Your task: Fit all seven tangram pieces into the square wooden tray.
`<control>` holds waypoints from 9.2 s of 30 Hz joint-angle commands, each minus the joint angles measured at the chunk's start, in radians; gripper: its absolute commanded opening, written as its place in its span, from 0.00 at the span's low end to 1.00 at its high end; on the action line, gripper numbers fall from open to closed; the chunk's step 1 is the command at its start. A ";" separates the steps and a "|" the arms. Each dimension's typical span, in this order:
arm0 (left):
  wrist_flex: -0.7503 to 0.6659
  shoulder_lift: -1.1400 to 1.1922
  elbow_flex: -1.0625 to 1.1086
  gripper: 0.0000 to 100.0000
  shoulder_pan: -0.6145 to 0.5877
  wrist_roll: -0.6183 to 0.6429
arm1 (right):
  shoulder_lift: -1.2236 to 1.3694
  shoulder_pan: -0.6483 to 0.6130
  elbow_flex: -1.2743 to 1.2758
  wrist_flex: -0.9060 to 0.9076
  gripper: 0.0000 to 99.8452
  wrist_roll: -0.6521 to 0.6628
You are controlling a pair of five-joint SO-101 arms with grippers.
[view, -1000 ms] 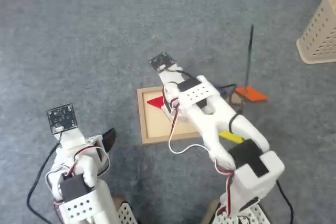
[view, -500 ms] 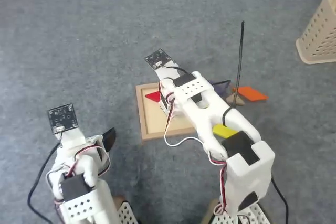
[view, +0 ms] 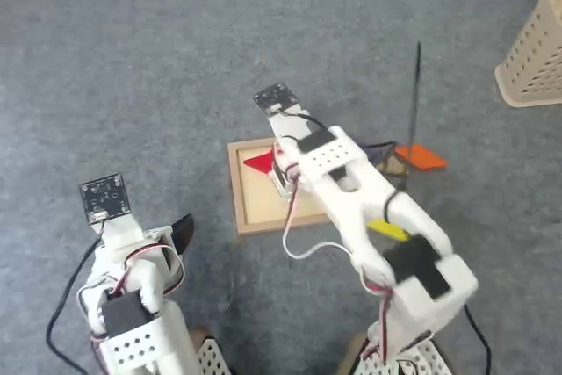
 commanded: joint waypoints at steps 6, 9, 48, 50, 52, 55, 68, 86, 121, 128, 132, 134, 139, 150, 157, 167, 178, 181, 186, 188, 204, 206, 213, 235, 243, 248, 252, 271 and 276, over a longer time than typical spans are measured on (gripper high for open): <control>-0.002 -0.012 -0.013 0.35 0.002 -0.002 | -0.185 0.110 0.172 -0.062 0.20 -0.014; -0.002 -0.012 -0.013 0.35 0.002 -0.002 | -0.174 0.105 0.192 -0.059 0.20 -0.011; -0.002 -0.012 -0.013 0.35 0.002 -0.002 | -0.489 0.127 0.365 0.019 0.08 0.072; -0.002 -0.012 -0.013 0.35 0.002 -0.002 | -0.464 0.056 0.336 0.018 0.00 0.074; -0.002 -0.012 -0.013 0.35 0.002 -0.002 | -0.415 -0.001 0.307 0.018 0.03 0.074; -0.002 -0.012 -0.013 0.35 0.002 -0.002 | -0.306 -0.030 0.255 0.018 0.05 0.074; -0.002 -0.012 -0.013 0.35 0.002 -0.002 | -0.027 -0.018 0.009 0.018 0.05 0.066; -0.002 -0.012 -0.013 0.35 0.002 -0.002 | 0.056 -0.021 -0.103 -0.116 0.05 -0.021; -0.002 -0.012 -0.013 0.35 0.002 -0.002 | -0.166 0.197 0.143 -0.071 0.05 0.008; -0.002 -0.012 -0.013 0.35 0.002 -0.002 | -0.084 0.127 0.143 -0.065 0.05 0.044; -0.002 -0.012 -0.013 0.35 0.002 -0.002 | -0.077 0.125 0.144 -0.028 0.05 0.044; -0.002 -0.012 -0.013 0.35 0.002 -0.002 | -0.077 0.124 0.144 0.001 0.04 0.043; -0.002 -0.012 -0.013 0.35 0.002 -0.002 | -0.077 0.124 0.144 0.056 0.01 0.043; -0.002 -0.012 -0.013 0.35 0.002 -0.002 | -0.286 0.124 0.255 0.059 0.01 0.049; -0.002 -0.012 -0.013 0.35 0.002 -0.002 | -0.522 0.147 0.331 0.064 0.01 0.054; -0.002 -0.012 -0.013 0.35 0.002 -0.002 | -0.541 0.418 0.324 0.263 0.01 0.241; -0.002 -0.012 -0.013 0.35 0.002 -0.002 | -0.535 0.320 0.387 0.157 0.28 0.244; -0.002 -0.012 -0.013 0.35 0.002 -0.002 | -0.484 0.285 0.364 0.151 0.33 0.216; -0.002 -0.012 -0.013 0.35 0.002 -0.002 | -0.318 0.278 0.313 0.099 0.35 0.207; -0.002 -0.012 -0.013 0.35 0.002 -0.002 | -0.262 0.278 0.304 0.084 0.35 0.204; -0.002 -0.012 -0.013 0.35 0.002 -0.002 | -0.171 0.260 0.281 0.002 0.35 -0.089; -0.002 -0.012 -0.013 0.35 0.002 -0.002 | -0.171 0.260 0.278 -0.001 0.35 -0.104; -0.002 -0.012 -0.013 0.35 0.002 -0.002 | -0.170 0.262 0.287 -0.033 0.29 -0.087; -0.002 -0.012 -0.013 0.35 0.002 -0.002 | -0.325 0.225 0.351 0.082 0.31 0.037; -0.002 -0.012 -0.013 0.35 0.002 -0.002 | -0.228 0.225 0.373 0.030 0.31 0.057; -0.002 -0.012 -0.013 0.35 0.002 -0.002 | -0.189 0.226 0.371 0.035 0.31 0.058; -0.002 -0.012 -0.013 0.35 0.002 -0.002 | -0.194 0.249 0.373 0.038 0.30 0.058; -0.002 -0.012 -0.013 0.35 0.002 -0.002 | -0.332 0.282 0.361 0.140 0.26 0.150; -0.002 -0.012 -0.013 0.35 0.002 -0.002 | -0.513 0.274 0.479 0.177 0.28 0.236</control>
